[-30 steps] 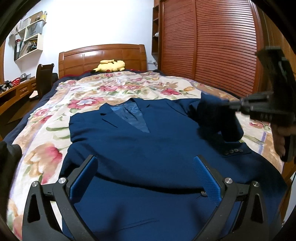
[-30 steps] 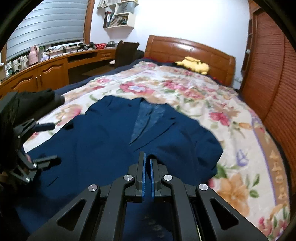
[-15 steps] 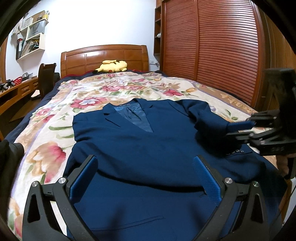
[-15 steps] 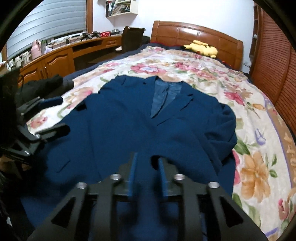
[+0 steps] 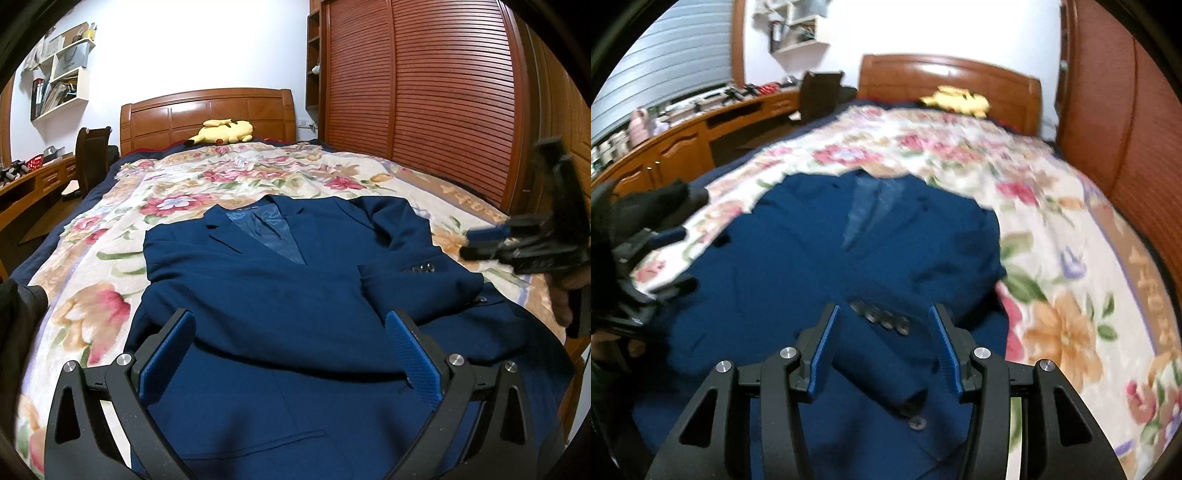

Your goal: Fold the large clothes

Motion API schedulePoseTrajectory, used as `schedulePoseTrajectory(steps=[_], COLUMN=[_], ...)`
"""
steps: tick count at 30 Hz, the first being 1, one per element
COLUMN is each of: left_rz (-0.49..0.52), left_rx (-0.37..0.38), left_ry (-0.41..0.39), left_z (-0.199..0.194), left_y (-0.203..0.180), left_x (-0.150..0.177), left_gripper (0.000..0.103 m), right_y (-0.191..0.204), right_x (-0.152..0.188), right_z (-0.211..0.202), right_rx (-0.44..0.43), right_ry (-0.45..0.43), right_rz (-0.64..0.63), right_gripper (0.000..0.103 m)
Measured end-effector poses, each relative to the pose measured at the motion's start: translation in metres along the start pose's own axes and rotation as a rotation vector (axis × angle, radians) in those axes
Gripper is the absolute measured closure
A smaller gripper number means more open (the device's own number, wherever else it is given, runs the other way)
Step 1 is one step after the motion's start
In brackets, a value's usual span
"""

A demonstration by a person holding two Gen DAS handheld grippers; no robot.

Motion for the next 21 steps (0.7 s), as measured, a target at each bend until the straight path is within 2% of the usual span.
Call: schedulePoseTrajectory(steps=[10, 14, 15, 16, 17, 18, 21], left_rz=[0.014, 0.014, 0.014, 0.015, 0.014, 0.013, 0.011], left_rx=[-0.003, -0.002, -0.002, -0.003, -0.003, -0.003, -0.007], left_ry=[0.009, 0.008, 0.007, 0.007, 0.006, 0.004, 0.001], left_z=[-0.004, -0.005, -0.006, -0.005, -0.006, -0.008, -0.012], left_y=[0.001, 0.000, 0.001, 0.001, 0.001, 0.002, 0.006], left_x=[0.005, 0.007, 0.008, 0.007, 0.008, 0.008, 0.010], left_gripper=[0.000, 0.000, 0.000, 0.000, 0.000, 0.000, 0.000], right_y=[0.000, 0.012, 0.016, 0.019, 0.024, 0.022, 0.031], right_x=[0.032, 0.026, 0.025, 0.024, 0.023, 0.021, 0.009], right_z=[0.059, 0.062, 0.060, 0.059, 0.057, 0.058, 0.043], right_rx=[-0.041, -0.012, -0.018, -0.026, -0.022, -0.023, -0.029], right_ry=[0.177, 0.192, 0.186, 0.185, 0.180, 0.170, 0.112], right_rz=[0.065, -0.031, -0.044, -0.057, -0.078, -0.093, -0.118], right_gripper=[0.052, 0.052, 0.064, 0.072, 0.085, 0.091, 0.095])
Point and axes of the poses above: each gripper's, at about its wrist camera, not at the fingertips, and z roughly the way its jaws point, y to its left, x to its underside, the point moved 7 cm from there along z, roughly the way its jaws point, and after that the axes turned 3 degrees about -x, right-handed, at the moved point
